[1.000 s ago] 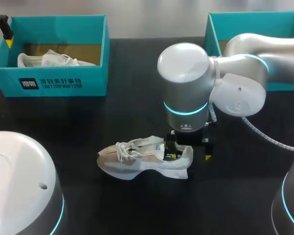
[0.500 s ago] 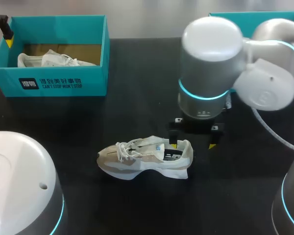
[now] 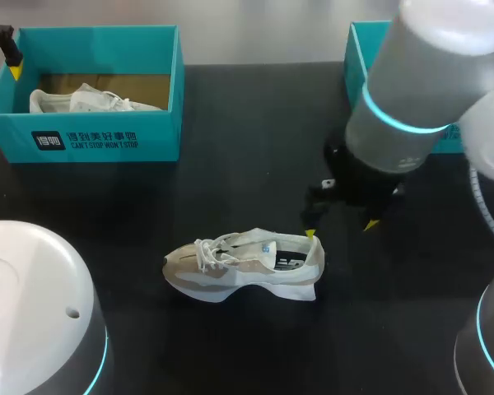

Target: Take the shoe out of the shoebox, open the shoe tongue, remove and reinsert the insole, then place the shoe into the shoebox

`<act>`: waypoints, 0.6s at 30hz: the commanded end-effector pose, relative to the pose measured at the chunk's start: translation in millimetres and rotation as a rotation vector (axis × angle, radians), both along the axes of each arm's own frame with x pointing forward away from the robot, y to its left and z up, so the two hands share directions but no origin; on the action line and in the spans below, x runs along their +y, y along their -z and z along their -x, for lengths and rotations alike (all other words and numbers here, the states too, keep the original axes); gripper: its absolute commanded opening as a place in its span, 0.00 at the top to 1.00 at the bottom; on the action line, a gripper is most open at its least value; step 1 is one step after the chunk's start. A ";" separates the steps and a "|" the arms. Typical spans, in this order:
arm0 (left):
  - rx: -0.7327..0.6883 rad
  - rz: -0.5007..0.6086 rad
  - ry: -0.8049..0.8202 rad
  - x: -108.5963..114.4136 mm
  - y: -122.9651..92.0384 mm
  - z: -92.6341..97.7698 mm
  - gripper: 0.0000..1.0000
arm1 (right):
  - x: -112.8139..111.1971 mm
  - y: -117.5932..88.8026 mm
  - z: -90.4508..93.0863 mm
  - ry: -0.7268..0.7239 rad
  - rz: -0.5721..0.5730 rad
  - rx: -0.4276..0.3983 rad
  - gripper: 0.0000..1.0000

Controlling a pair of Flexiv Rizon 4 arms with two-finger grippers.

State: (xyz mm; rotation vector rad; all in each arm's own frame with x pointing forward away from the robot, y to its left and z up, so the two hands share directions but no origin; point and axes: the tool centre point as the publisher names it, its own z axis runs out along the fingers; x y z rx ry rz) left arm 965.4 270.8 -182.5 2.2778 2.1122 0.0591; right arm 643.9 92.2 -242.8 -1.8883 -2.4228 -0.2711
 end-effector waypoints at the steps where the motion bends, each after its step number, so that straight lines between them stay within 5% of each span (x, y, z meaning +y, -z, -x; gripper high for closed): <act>1: -0.001 -0.002 0.001 0.4 -0.4 0.4 0.00 | -23.0 -4.4 4.2 -0.153 -0.443 0.120 0.00; 15: -0.001 -0.002 0.001 0.4 -0.4 0.4 0.00 | -23.0 -4.4 4.2 -0.153 -0.443 0.120 0.00; 18: -0.001 -0.002 0.001 0.4 -0.4 0.4 0.00 | -29.7 -0.5 -1.4 -0.199 -0.483 0.038 0.00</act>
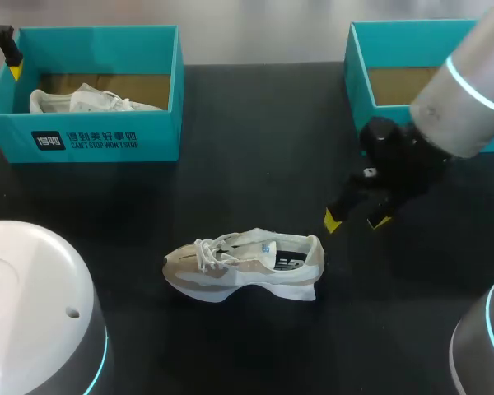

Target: Take the shoe out of the shoebox, open the shoe tongue, remove and reinsert the insole, then place the shoe into the shoebox

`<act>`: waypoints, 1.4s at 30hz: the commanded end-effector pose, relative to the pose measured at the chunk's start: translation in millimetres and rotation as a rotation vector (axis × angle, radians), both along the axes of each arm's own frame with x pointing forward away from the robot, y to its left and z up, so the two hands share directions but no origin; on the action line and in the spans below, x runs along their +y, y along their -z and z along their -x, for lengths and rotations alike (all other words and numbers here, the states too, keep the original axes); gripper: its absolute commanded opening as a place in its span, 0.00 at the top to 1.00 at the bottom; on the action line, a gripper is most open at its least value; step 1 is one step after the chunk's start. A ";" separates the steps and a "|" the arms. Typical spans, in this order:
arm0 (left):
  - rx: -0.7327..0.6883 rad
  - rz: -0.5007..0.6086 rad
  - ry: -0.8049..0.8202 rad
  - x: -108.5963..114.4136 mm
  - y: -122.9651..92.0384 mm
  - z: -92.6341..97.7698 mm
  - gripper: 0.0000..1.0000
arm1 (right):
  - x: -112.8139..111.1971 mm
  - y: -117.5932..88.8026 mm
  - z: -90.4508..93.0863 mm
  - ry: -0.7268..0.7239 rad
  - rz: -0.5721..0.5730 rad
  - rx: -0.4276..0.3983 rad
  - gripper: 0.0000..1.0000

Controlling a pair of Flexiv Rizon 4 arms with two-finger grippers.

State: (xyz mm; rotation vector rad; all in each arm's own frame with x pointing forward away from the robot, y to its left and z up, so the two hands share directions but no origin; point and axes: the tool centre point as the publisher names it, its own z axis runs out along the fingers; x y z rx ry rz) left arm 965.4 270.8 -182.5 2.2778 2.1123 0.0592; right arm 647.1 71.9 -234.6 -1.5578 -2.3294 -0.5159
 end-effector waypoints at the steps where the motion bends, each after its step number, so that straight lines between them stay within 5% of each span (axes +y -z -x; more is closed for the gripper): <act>1: -0.001 -0.002 0.001 0.4 -0.3 0.4 0.00 | -11.5 8.7 1.2 -0.048 -0.227 -0.038 0.00; 11: -0.001 -0.002 0.001 0.4 -0.3 0.4 0.00 | -35.1 27.1 -3.6 -0.145 -0.371 -0.300 0.00; 24: -0.001 -0.002 0.001 0.4 -0.3 0.4 0.00 | -37.8 33.1 -5.2 -0.177 -0.370 -0.286 0.00; 33: -0.001 -0.002 0.001 0.4 -0.3 0.4 0.00 | -48.0 24.4 -8.3 -0.493 -0.262 -0.722 0.00; 42: -0.001 -0.002 0.001 0.4 -0.3 0.4 0.00 | -49.8 27.8 -10.4 -0.539 -0.263 -0.712 0.00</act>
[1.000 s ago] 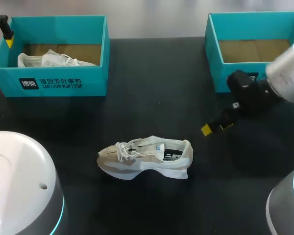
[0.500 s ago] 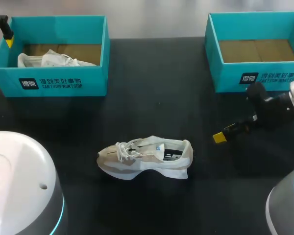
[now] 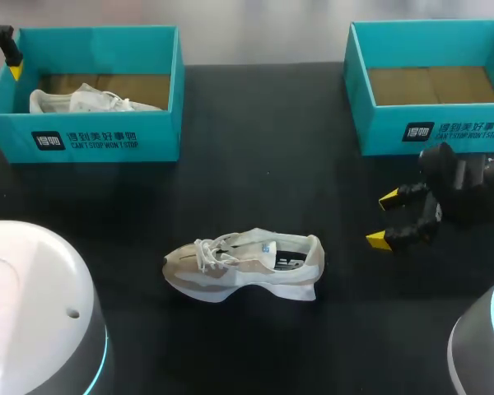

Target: Take the shoe out of the shoebox, open the shoe tongue, remove and reinsert the insole, then place the shoe into the shoebox

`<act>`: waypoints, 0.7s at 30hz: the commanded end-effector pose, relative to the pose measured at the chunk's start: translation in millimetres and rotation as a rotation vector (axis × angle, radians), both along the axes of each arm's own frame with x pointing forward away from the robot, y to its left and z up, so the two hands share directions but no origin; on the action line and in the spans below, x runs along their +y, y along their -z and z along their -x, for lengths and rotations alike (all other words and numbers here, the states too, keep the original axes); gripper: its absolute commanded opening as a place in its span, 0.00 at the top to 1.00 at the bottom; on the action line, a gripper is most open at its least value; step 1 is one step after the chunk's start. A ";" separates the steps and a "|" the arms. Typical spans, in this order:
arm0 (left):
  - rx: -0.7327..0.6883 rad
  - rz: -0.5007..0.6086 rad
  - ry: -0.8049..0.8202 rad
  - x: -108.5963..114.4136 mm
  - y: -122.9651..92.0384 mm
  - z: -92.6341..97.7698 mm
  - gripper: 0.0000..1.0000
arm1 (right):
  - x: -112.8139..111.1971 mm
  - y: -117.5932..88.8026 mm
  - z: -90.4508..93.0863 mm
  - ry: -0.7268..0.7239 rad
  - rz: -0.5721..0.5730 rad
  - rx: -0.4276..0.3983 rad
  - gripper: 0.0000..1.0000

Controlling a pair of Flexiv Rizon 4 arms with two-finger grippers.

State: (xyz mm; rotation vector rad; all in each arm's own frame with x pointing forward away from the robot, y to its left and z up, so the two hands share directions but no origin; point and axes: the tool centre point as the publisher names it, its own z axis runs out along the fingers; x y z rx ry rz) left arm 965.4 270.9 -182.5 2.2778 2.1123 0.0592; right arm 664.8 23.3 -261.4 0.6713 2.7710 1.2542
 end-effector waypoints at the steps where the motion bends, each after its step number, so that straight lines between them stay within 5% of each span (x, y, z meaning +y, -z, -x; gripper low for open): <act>1: -0.001 -0.002 0.001 0.4 -0.3 0.4 0.00 | -1.2 1.0 7.2 -0.024 -0.004 -0.055 0.00; 7: -0.001 -0.002 0.001 0.4 -0.3 0.4 0.00 | -1.2 1.0 7.2 -0.024 -0.004 -0.055 0.00; 14: -0.001 -0.002 0.001 0.4 -0.3 0.4 0.00 | -23.6 57.7 -1.2 -0.272 -0.151 -0.208 0.00; 21: -0.001 -0.002 0.001 0.4 -0.3 0.4 0.00 | -33.9 72.2 -6.2 -0.281 -0.170 -0.205 0.00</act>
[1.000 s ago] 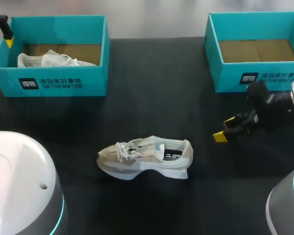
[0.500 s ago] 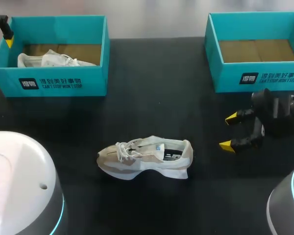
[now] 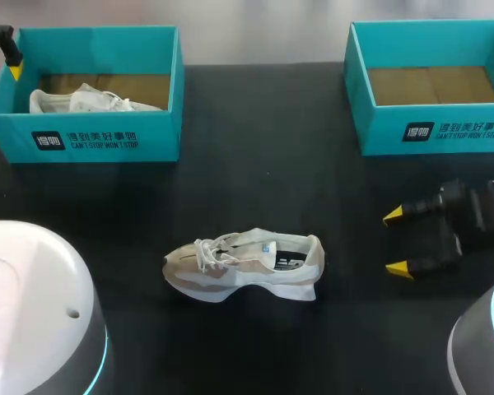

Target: Take the shoe out of the shoebox, open the shoe tongue, remove and reinsert the insole, then place the shoe into the shoebox

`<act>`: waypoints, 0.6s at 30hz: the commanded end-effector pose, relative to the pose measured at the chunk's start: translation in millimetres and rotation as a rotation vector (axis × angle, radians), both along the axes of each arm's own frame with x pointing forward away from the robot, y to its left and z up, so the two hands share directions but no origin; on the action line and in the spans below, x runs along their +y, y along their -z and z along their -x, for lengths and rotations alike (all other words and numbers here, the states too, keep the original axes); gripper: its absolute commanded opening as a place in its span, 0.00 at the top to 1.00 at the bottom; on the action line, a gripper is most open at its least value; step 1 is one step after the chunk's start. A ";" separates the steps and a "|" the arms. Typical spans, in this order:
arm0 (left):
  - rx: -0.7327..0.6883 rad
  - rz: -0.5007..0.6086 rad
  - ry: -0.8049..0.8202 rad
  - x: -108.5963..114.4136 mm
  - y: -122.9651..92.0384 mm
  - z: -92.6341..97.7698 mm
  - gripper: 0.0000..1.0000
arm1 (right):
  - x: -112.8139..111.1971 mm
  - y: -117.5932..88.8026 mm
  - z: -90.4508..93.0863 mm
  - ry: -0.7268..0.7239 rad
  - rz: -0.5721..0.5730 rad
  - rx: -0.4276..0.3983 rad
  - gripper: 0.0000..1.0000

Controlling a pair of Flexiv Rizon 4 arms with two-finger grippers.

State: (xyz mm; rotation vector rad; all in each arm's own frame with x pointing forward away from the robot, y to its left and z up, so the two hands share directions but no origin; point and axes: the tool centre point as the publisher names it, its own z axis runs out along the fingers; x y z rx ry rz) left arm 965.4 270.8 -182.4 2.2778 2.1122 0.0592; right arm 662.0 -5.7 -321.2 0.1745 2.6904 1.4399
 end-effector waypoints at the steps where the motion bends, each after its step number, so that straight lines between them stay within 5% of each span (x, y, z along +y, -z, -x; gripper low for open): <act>1: -0.001 -0.002 0.001 0.4 -0.3 0.4 0.00 | -4.9 12.4 -9.0 -0.030 -0.053 0.010 0.00; 12: -0.001 -0.002 0.001 0.4 -0.3 0.4 0.00 | -4.9 12.4 -9.0 -0.030 -0.053 0.010 0.00; 18: -0.001 -0.002 0.001 0.4 -0.3 0.4 0.00 | -19.1 41.1 -14.6 -0.054 -0.146 0.027 0.00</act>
